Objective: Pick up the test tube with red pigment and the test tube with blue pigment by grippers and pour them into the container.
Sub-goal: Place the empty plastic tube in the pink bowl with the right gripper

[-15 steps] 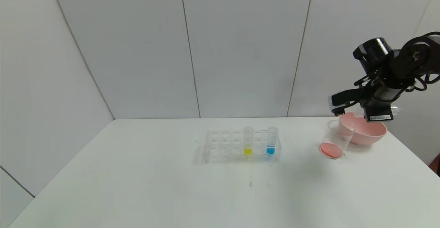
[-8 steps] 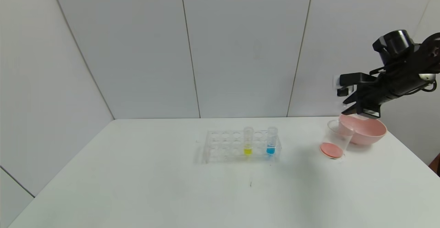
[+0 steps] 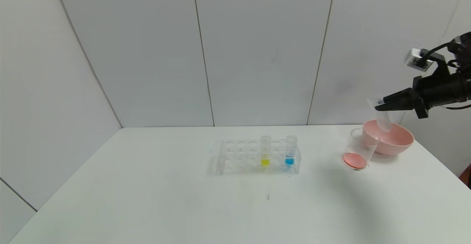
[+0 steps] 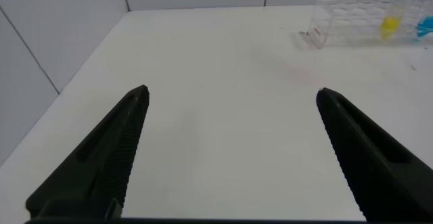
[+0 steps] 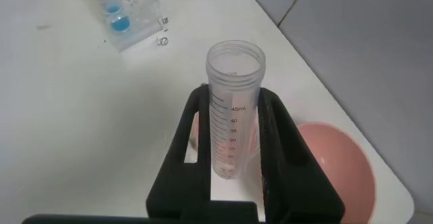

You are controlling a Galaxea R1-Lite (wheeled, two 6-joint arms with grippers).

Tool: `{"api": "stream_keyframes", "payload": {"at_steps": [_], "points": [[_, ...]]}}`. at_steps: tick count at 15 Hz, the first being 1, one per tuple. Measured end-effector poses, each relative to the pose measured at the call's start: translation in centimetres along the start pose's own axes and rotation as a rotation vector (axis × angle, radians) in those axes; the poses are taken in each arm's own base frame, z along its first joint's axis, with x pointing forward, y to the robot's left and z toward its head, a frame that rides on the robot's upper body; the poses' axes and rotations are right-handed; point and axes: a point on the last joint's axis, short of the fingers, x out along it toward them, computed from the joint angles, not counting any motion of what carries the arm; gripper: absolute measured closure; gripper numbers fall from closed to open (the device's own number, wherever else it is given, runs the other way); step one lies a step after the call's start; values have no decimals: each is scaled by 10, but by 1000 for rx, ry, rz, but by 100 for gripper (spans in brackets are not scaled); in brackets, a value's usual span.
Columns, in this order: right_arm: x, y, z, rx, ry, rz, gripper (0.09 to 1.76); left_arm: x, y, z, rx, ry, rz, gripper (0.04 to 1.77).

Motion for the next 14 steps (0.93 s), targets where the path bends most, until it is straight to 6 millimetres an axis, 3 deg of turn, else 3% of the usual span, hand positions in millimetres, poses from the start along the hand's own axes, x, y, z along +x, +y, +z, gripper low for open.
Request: {"api": "stream_keyframes", "payload": {"at_steps": [7,14], "points": [[-63,-7,-44,219,-175,20,137,0,0,0,0,0,0,5],[-96,-22,-54,345,-237,-112,137,0,0,0,0,0,0,5]]}}
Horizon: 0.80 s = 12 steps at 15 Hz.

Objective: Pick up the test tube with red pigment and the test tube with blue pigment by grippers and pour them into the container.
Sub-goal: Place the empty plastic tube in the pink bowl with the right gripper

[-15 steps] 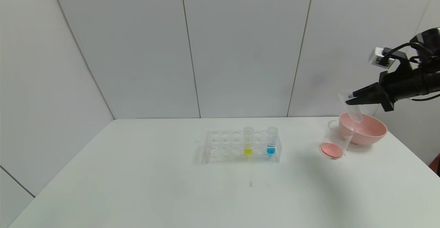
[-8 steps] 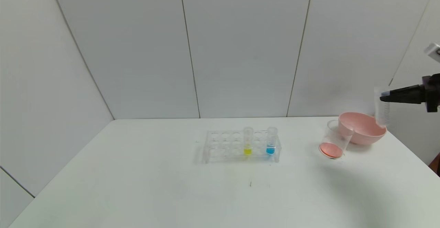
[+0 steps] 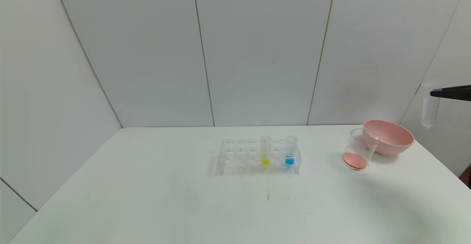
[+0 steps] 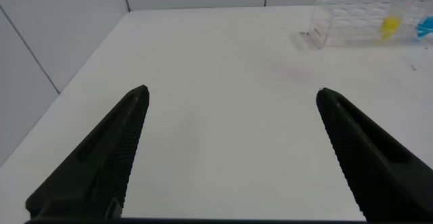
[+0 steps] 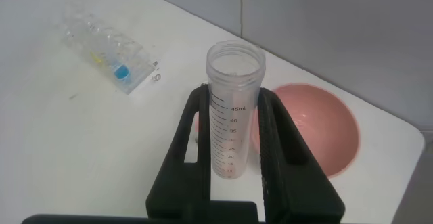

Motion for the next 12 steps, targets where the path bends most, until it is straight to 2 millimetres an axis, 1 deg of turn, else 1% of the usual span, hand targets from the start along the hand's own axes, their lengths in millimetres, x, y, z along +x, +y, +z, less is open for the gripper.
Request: {"api": "stream_keyframes", "payload": {"at_steps": [1,5,7,10,12], "points": [[-3,-5,-2,-14,-14,-23,137,0,0,0,0,0,0,5],[-10,-24,-18,-26,-75,-116,137,0,0,0,0,0,0,5],[-9,-32,-25,-28,-115,-199,137,0,0,0,0,1,0,5],[2,-36,-29,-1,-225,-310,137,0,0,0,0,0,0,5],[21,-35,-36,26,-274,-336,137,0,0,0,0,1,0,5]]}}
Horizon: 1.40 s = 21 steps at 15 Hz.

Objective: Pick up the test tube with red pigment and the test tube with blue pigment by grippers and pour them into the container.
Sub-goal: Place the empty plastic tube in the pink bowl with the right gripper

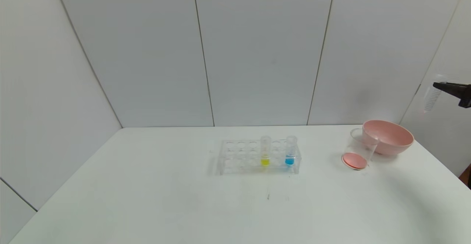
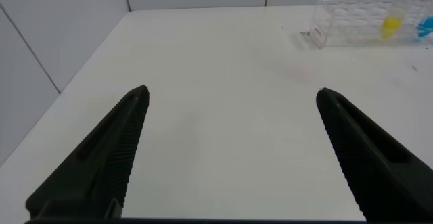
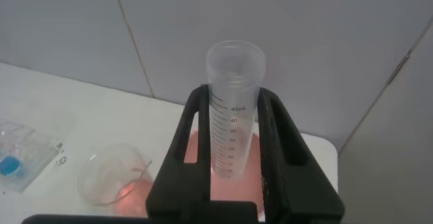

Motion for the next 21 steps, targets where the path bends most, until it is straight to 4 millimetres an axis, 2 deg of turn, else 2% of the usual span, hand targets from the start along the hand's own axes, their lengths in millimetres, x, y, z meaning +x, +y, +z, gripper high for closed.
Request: {"api": "stream_keyframes", "payload": {"at_steps": [3,7,10,14,15,18,21], "points": [[28,7,-24,36,31,-114,137,0,0,0,0,0,0,5],[59,16,-43,33,45,-195,137,0,0,0,0,-1,0,5],[72,17,-54,14,18,-181,137,0,0,0,0,0,0,5],[78,18,-66,28,43,-172,137,0,0,0,0,0,0,5],[78,17,-67,28,43,-172,130,0,0,0,0,0,0,5],[79,17,-69,33,49,-171,93,0,0,0,0,-1,0,5],[78,17,-70,31,48,-172,68,0,0,0,0,0,0,5]]}}
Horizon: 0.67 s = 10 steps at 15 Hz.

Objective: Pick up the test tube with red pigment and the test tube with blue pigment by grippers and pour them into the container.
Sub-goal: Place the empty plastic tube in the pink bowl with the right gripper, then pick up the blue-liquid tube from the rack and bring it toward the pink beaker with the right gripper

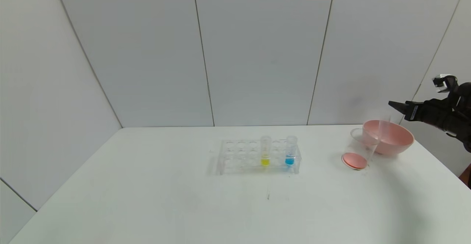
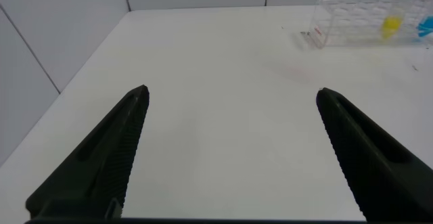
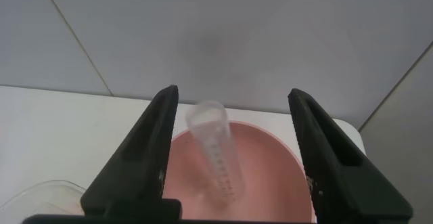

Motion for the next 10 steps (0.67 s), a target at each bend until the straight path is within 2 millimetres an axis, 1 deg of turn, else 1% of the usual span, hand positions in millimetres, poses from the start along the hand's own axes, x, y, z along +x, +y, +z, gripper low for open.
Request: {"api": "stream_keyframes", "payload": {"at_steps": [3,5,7,10], "points": [[-6,4,-1,5,12,0,50,0,0,0,0,0,0,5],[-17,12,-3,13,28,7,42,0,0,0,0,0,0,5],[-29,25,-6,13,32,19,36,0,0,0,0,-1,0,5],[-55,52,-13,10,34,50,29,0,0,0,0,0,0,5]]}}
